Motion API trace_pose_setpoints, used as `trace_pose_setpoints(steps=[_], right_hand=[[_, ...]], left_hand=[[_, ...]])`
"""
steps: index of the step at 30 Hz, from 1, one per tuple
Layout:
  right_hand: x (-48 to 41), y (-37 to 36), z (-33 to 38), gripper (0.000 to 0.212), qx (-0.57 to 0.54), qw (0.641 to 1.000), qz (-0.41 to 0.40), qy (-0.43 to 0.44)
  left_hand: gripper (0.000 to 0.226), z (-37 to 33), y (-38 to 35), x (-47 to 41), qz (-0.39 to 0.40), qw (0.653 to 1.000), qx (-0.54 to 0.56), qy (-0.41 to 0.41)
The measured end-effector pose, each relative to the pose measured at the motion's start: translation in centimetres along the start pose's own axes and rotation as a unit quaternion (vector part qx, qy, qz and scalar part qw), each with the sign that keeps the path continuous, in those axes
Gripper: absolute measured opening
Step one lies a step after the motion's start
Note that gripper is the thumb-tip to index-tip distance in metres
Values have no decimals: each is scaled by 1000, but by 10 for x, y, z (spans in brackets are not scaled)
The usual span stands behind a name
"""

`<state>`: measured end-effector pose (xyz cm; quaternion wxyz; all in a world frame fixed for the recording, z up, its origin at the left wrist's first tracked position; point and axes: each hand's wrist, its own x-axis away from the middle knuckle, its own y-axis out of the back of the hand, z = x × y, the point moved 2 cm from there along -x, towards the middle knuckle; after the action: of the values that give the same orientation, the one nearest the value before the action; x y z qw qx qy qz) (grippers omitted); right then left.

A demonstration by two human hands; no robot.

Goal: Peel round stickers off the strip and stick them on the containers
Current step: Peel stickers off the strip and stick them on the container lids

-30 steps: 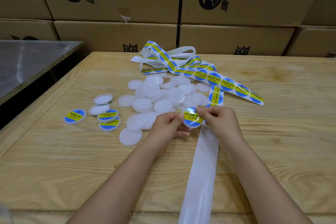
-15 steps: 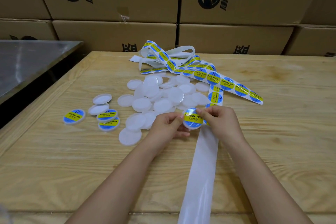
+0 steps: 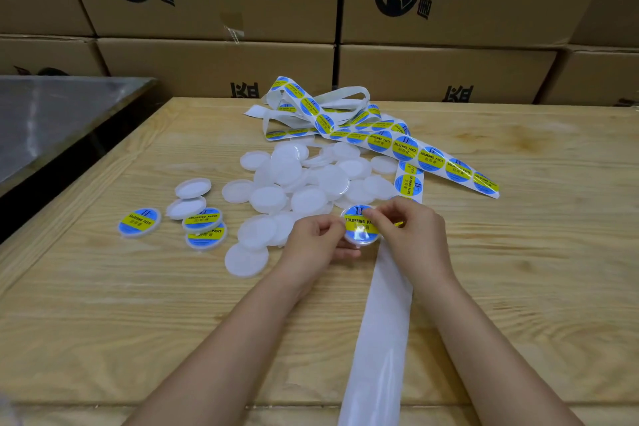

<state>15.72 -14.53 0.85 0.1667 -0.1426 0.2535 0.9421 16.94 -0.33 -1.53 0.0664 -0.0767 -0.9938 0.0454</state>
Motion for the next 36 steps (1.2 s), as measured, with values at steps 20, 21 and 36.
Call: trace_pose_setpoints(steps=[20, 21, 36], right_hand=[[6, -14, 1, 22, -48, 993, -107, -6], [6, -15, 0, 11, -51, 992, -111, -13], [13, -27, 10, 38, -91, 994, -24, 59]], left_hand=[[27, -2, -5, 4, 37, 994, 100, -23], [26, -1, -6, 5, 38, 994, 97, -28], [29, -8, 2, 4, 1, 979, 200, -27]])
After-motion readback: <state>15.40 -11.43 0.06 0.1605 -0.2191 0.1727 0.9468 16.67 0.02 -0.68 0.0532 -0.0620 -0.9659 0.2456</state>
